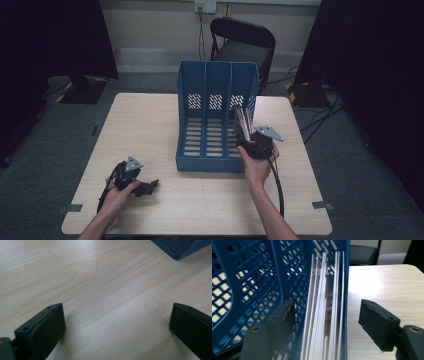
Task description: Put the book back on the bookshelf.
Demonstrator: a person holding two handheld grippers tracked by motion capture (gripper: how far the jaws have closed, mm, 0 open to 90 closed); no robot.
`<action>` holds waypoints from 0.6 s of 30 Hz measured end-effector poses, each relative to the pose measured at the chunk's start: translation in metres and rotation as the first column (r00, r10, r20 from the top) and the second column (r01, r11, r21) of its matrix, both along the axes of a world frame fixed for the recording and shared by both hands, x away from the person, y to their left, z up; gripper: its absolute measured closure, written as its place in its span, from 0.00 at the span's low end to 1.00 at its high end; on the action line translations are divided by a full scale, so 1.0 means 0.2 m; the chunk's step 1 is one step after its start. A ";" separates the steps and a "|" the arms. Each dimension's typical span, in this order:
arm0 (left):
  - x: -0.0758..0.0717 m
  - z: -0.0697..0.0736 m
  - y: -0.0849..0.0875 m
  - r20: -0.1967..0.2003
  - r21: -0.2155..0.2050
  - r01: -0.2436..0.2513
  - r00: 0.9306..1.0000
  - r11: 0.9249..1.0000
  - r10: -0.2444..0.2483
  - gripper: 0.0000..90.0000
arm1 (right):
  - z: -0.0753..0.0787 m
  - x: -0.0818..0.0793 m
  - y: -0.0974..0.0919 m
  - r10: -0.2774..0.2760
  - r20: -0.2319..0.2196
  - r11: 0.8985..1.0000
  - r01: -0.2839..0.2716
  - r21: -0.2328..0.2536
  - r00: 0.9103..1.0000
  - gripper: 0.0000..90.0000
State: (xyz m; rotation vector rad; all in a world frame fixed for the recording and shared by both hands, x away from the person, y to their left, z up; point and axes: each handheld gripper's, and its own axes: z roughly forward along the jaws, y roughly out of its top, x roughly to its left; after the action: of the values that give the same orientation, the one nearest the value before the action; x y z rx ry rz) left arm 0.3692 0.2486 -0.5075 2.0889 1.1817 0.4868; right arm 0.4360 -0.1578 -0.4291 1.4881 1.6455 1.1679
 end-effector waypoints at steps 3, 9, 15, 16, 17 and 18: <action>0.00 0.00 0.00 0.000 0.000 0.000 1.000 1.000 0.000 0.00 | 0.01 -0.01 -0.01 0.026 -0.010 1.000 -0.026 0.003 1.000 0.29; 0.00 0.00 0.00 0.000 0.000 -0.001 1.000 1.000 0.001 0.00 | 0.03 -0.06 -0.05 0.069 -0.020 0.997 -0.068 0.031 0.997 0.25; 0.00 0.00 0.00 0.000 0.000 -0.003 1.000 1.000 0.003 0.00 | 0.05 -0.10 -0.09 0.141 -0.044 0.989 -0.138 0.057 0.989 0.23; 0.00 0.00 0.00 0.000 0.000 -0.003 1.000 1.000 0.003 0.00 | 0.05 -0.11 -0.11 0.148 -0.040 0.988 -0.146 0.051 0.988 0.22; 0.00 0.00 0.00 0.000 -0.001 -0.002 1.000 1.000 0.002 0.00 | 0.06 -0.12 -0.11 0.157 -0.035 0.987 -0.155 0.050 0.987 0.22; 0.00 0.00 0.00 0.000 0.000 -0.003 1.000 1.000 0.003 0.00 | 0.07 -0.14 -0.13 0.167 -0.035 0.985 -0.165 0.048 0.985 0.19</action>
State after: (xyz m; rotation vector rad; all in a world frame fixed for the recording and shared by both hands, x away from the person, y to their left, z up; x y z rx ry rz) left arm 0.3689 0.2485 -0.5075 2.0875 1.1849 0.4881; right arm 0.4079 -0.1847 -0.4146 1.4311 1.8092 1.2795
